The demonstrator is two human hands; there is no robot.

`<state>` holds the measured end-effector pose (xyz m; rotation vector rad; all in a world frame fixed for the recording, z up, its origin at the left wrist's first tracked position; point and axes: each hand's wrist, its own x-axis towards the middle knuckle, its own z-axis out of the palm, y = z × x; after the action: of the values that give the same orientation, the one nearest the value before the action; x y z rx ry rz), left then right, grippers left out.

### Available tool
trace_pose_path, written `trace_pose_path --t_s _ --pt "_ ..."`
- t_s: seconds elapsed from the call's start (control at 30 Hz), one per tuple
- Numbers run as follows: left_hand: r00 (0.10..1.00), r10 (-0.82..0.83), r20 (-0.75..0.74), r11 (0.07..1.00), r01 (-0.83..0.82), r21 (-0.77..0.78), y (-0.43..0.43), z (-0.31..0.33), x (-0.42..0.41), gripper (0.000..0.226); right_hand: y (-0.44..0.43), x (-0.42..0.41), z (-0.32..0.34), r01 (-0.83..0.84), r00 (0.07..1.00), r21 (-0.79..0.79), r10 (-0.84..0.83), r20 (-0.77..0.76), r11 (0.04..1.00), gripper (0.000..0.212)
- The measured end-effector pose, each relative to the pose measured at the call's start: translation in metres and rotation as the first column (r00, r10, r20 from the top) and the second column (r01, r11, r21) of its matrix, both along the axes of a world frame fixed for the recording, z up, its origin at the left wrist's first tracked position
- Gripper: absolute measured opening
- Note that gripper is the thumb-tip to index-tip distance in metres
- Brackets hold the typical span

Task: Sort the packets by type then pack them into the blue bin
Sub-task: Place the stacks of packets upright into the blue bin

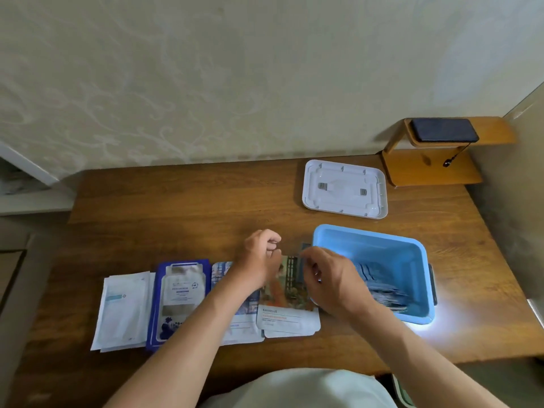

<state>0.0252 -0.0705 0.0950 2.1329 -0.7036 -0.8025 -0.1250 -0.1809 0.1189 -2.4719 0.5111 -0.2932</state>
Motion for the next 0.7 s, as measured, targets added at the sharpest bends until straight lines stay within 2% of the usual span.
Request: trace_pose_path --t_s 0.1,0.17,0.2,0.23,0.3,0.33,0.4,0.53,0.63,0.7 --pt "0.987 0.079 -0.137 0.993 -0.065 0.103 0.020 -0.017 -0.001 0.039 0.040 0.001 -0.017 -0.063 0.998 0.051 0.064 -0.022 0.997 0.019" --pt "0.978 0.110 -0.175 0.980 -0.078 0.182 0.033 -0.031 -0.007 0.043 0.060 -0.003 -0.034 -0.083 0.992 0.047 0.087 -0.092 0.995 0.008" --pt "0.975 0.117 -0.187 0.973 -0.075 0.216 0.039 -0.038 -0.011 0.044 0.067 -0.005 -0.042 -0.070 0.987 0.031 0.074 -0.142 0.997 0.009" --pt "0.972 0.121 -0.202 0.968 -0.070 0.241 0.044 -0.045 -0.016 0.046 0.071 -0.008 -0.054 -0.050 0.977 0.003 0.049 -0.208 0.999 0.018" --pt "0.969 0.128 -0.209 0.957 -0.065 0.283 0.051 -0.054 -0.024 0.047 0.076 -0.013 -0.074 -0.003 0.898 -0.051 -0.019 -0.439 0.999 0.029" --pt "0.970 0.130 -0.204 0.953 -0.065 0.296 0.052 -0.057 -0.027 0.047 0.077 -0.017 -0.082 -0.002 0.823 -0.080 -0.044 -0.567 0.997 0.034" --pt "0.972 0.137 -0.192 0.947 -0.071 0.313 0.052 -0.062 -0.032 0.048 0.083 -0.022 -0.088 0.019 0.690 -0.106 -0.090 -0.718 0.994 0.043" --pt "0.978 0.132 -0.164 0.939 -0.070 0.337 0.047 -0.061 -0.038 0.049 0.090 -0.023 -0.093 0.174 0.550 -0.112 -0.191 -0.813 0.978 0.050" --pt "0.978 0.136 -0.158 0.932 -0.072 0.355 0.046 -0.063 -0.039 0.046 0.090 -0.020 -0.103 0.281 0.532 -0.112 -0.252 -0.808 0.953 0.051" --pt "0.976 0.138 -0.169 0.927 -0.067 0.369 0.046 -0.064 -0.040 0.044 0.088 -0.016 -0.102 0.290 0.567 -0.110 -0.263 -0.780 0.951 0.050"
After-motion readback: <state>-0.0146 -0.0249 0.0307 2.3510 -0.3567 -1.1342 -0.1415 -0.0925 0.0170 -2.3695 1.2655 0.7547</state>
